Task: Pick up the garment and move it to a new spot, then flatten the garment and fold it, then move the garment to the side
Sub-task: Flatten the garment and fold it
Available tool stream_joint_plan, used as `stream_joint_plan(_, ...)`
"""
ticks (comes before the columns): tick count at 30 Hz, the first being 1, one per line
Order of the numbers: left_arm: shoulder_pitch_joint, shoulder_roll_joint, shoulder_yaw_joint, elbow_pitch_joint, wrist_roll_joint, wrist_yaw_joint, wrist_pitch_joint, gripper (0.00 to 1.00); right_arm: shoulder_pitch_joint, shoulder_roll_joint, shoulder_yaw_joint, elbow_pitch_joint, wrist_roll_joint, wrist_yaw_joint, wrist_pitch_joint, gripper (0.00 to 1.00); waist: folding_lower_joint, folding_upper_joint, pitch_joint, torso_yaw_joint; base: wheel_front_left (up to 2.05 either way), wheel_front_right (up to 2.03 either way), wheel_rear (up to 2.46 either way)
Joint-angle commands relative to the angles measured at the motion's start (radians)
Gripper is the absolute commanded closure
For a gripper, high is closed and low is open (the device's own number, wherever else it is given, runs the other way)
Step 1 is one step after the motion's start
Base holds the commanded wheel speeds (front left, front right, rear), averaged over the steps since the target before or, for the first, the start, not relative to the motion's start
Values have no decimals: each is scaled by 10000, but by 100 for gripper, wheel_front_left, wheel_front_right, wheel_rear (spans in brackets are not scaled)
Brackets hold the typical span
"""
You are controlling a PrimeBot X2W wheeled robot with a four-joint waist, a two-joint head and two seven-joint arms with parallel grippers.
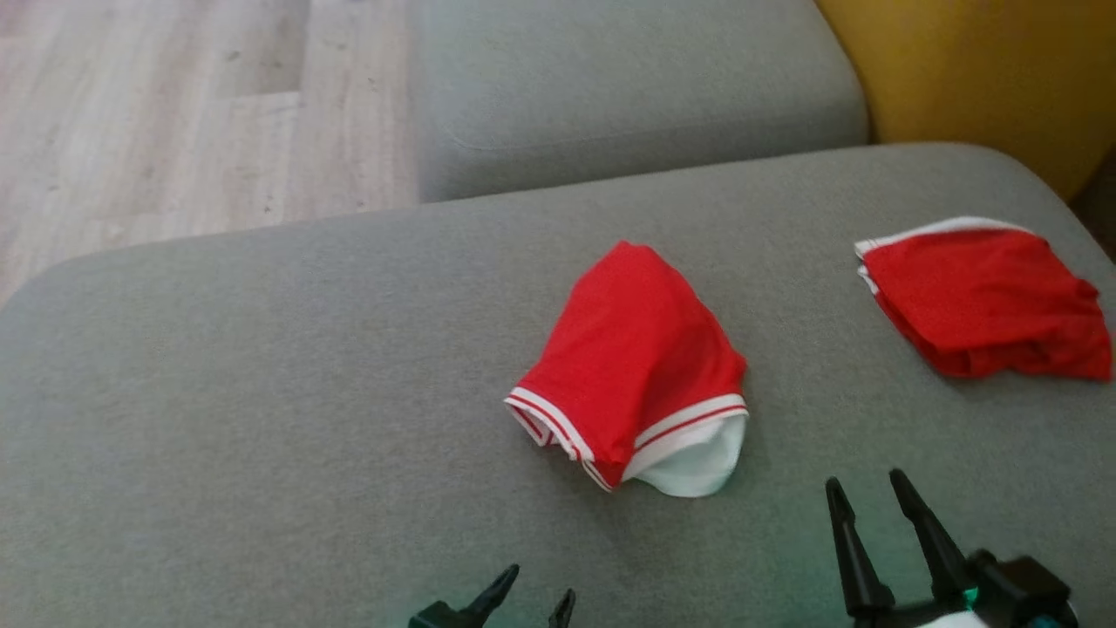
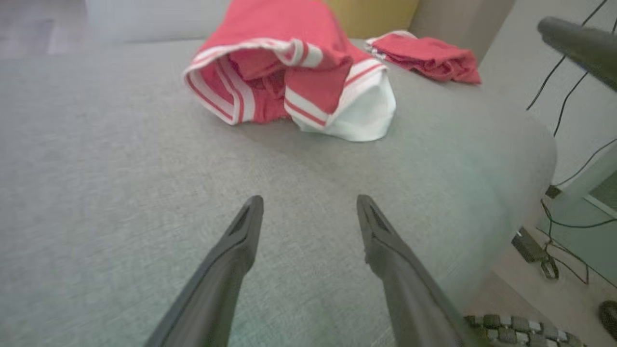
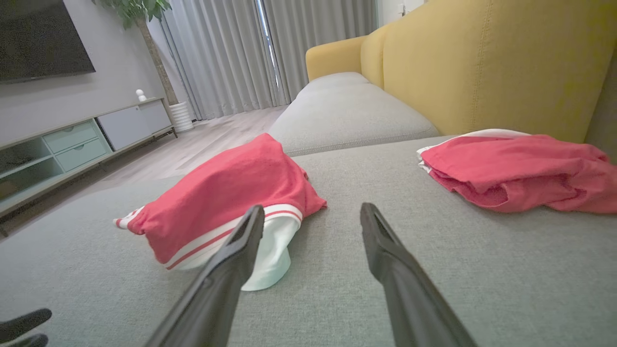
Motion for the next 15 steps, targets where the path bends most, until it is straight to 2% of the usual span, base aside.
stream_joint_plan(1,-355,-393,-225,-206,-166,-13,-22,0,-577,-290,257,-360,-70,-9,-93,0,-1,0,261,-319,0,0,0)
stream_joint_plan(7,-1657,-393,-1218,459,-1026,154,-257,0,-859,-519,403,-408,-25,-9,-93,0,-1,0,705,-1012,0,0,0)
stream_joint_plan(15,-3256,-393,-1917,1158,-1793,926,-842,0,-1098,-688,497,-473,53,-9,-93,0,-1,0,1227,-1631,0,0,0)
